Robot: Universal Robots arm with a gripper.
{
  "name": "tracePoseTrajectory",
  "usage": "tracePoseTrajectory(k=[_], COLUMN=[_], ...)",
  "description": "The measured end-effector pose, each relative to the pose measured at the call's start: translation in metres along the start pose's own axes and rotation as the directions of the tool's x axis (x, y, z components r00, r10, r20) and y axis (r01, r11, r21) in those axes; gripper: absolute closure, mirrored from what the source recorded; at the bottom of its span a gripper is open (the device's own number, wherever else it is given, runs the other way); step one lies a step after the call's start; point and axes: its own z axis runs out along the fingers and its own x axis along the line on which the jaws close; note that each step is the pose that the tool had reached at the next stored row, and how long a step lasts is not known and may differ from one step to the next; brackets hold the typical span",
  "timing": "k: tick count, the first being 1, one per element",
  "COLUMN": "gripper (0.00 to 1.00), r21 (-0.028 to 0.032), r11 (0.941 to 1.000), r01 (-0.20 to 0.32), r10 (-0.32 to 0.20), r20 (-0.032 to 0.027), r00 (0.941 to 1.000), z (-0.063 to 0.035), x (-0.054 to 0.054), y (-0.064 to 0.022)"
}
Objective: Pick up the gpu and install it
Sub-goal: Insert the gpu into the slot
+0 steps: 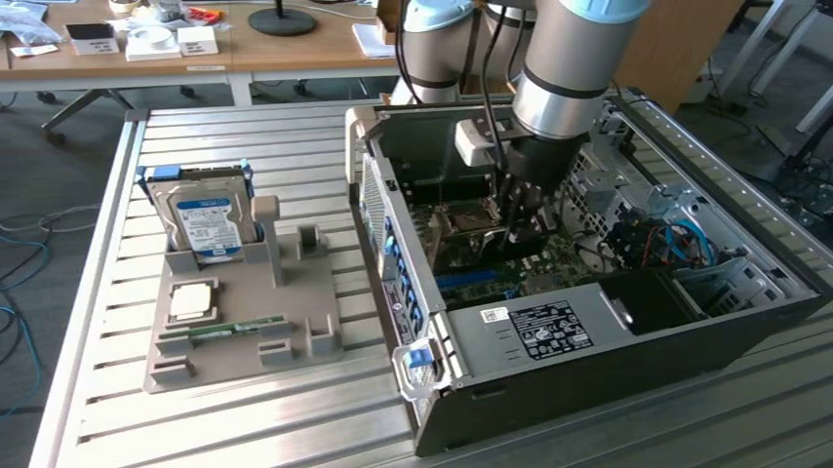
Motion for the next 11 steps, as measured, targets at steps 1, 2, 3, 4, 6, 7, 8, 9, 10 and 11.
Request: tracePoseTrajectory(k=[1,2,3,4,6,7,8,9,10,11], gripper=[0.73,0.73,0.73,0.73,0.73,0.73,0.73,0.73,0.73,0.73], r21=[0.0000,0.0000,0.0000,0.0000,0.0000,0.0000,0.0000,0.0000,0.0000,-0.0001], r11=[1.0000,1.0000,1.0000,1.0000,1.0000,1.0000,1.0000,1.0000,1.0000,1.0000], r01=[0.000,0.000,0.000,0.000,0.000,0.000,0.000,0.000,0.000,0.000], r10=[0.000,0.000,0.000,0.000,0.000,0.000,0.000,0.000,0.000,0.000], r20=[0.0000,0.0000,-0.0001,-0.0001,0.0000,0.0001,0.0000,0.0001,-0.0001,-0.0002], r00=[1.0000,1.0000,1.0000,1.0000,1.0000,1.0000,1.0000,1.0000,1.0000,1.0000], z=[0.0001,0.0001,0.0001,0.0001,0.0003,0.0004,0.0004,0.0006,0.0008,0.0010], x=[0.0000,0.0000,0.0001,0.0004,0.0008,0.0008,0.0008,0.0009,0.0010,0.0010], y=[0.0015,0.0026,0.0034,0.0038,0.0047,0.0055,0.0064,0.0073,0.0079,0.0082])
